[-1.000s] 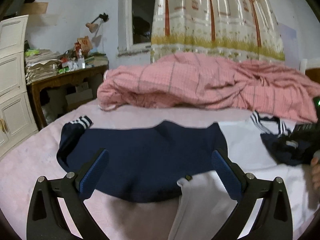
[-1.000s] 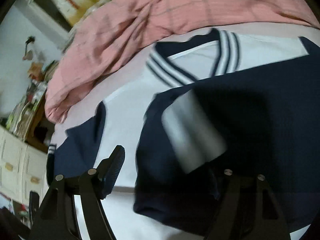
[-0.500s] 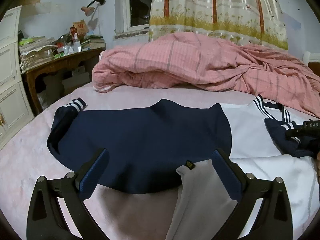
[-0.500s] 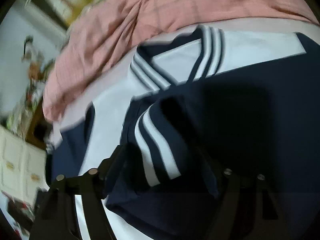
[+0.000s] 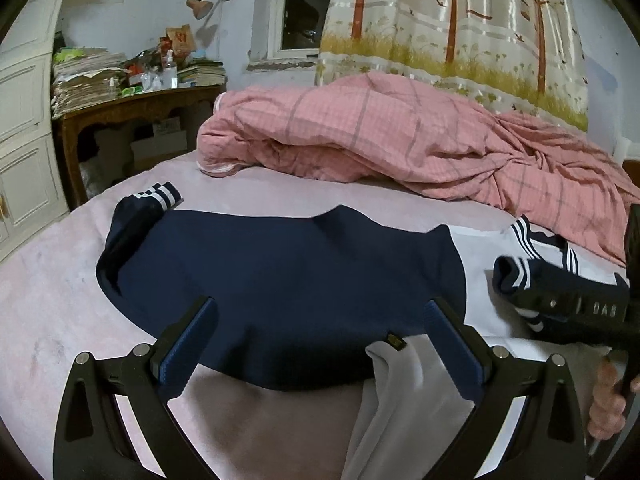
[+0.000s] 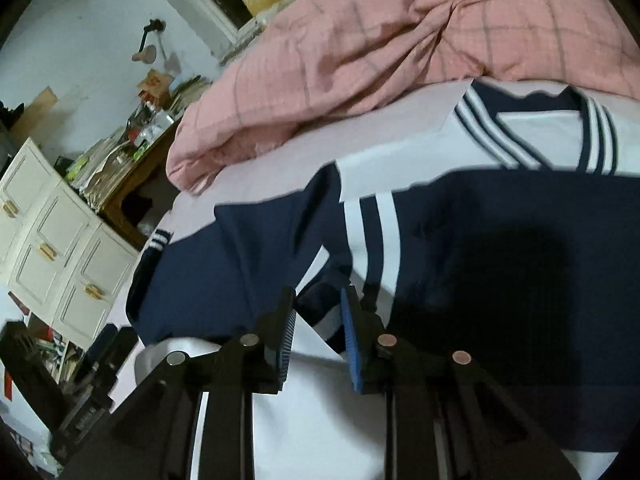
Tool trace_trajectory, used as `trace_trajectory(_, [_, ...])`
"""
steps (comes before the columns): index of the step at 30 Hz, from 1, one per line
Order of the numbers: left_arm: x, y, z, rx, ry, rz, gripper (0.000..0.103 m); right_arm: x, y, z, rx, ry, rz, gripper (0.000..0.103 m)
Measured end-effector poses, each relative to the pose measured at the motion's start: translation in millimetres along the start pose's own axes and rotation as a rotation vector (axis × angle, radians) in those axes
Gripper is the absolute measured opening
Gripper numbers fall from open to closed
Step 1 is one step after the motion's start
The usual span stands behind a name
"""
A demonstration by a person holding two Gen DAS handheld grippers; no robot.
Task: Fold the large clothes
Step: 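Lay the navy sleeve flat on the jacket body and open the right tool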
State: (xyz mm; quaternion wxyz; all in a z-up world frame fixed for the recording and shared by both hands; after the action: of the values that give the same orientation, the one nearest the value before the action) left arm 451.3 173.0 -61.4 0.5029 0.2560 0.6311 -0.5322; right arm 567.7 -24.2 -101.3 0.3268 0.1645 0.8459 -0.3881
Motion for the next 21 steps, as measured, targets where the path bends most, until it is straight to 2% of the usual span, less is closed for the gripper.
trace_trajectory(2, [-2.6,-2.8,-0.6,0.006,-0.006,0.014,0.102,0.7,-3.8,-2.7,0.016,-0.03,-0.001,0.043])
trace_trajectory(4, [-4.9,-5.1,-2.2,0.007,-0.019,0.025,0.102,-3.1,-11.6,0.1,0.043,-0.033,0.04,0.083])
trace_trajectory(5, [-5.6,-5.4,-3.0,0.011,-0.025,0.027,0.102,-7.4,-17.2,1.1,0.05,-0.03,0.073,0.087])
trace_trajectory(7, [-7.7,-5.3,-3.2,0.03,-0.034,0.028,0.102,-13.6,-27.5,6.6,0.073,-0.018,0.124,0.088])
trace_trajectory(9, [-10.2,-5.0,-3.7,0.048,-0.044,0.028,0.102,-17.9,-34.1,18.9,0.172,-0.014,0.156,0.088])
trace_trajectory(11, [-12.3,-5.2,-3.7,0.076,-0.062,0.027,0.102,-15.9,-25.5,32.5,0.364,-0.086,0.112,0.085])
trace_trajectory(13, [-11.2,-3.5,-5.4,0.108,-0.114,0.005,0.102,-5.1,-12.2,47.0,0.544,-0.185,0.009,0.081])
trace_trajectory(15, [-8.8,-1.2,-5.4,0.141,-0.146,-0.017,0.102,2.5,-2.1,50.8,0.574,-0.205,-0.066,0.081])
trace_trajectory(18, [-7.1,0.6,-7.2,0.142,-0.161,-0.03,0.102,4.4,0.4,55.5,0.581,-0.199,-0.081,0.084])
trace_trajectory(21, [-7.4,2.4,-7.4,0.166,-0.17,-0.047,0.102,5.2,-3.3,62.4,0.534,-0.119,-0.086,0.085])
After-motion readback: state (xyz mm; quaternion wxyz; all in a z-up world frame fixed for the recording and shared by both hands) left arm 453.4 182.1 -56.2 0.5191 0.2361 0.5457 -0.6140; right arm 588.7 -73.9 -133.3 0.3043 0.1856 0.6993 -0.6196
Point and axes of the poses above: each gripper's, at about its wrist camera, not at the fingertips, and y roughly the way its jaws point, z to its right, x to its underside, the point moved 9 cm from there along y, roughly the way its jaws point, and after that the axes turned 6 degrees about z, right-handed, at the moved point
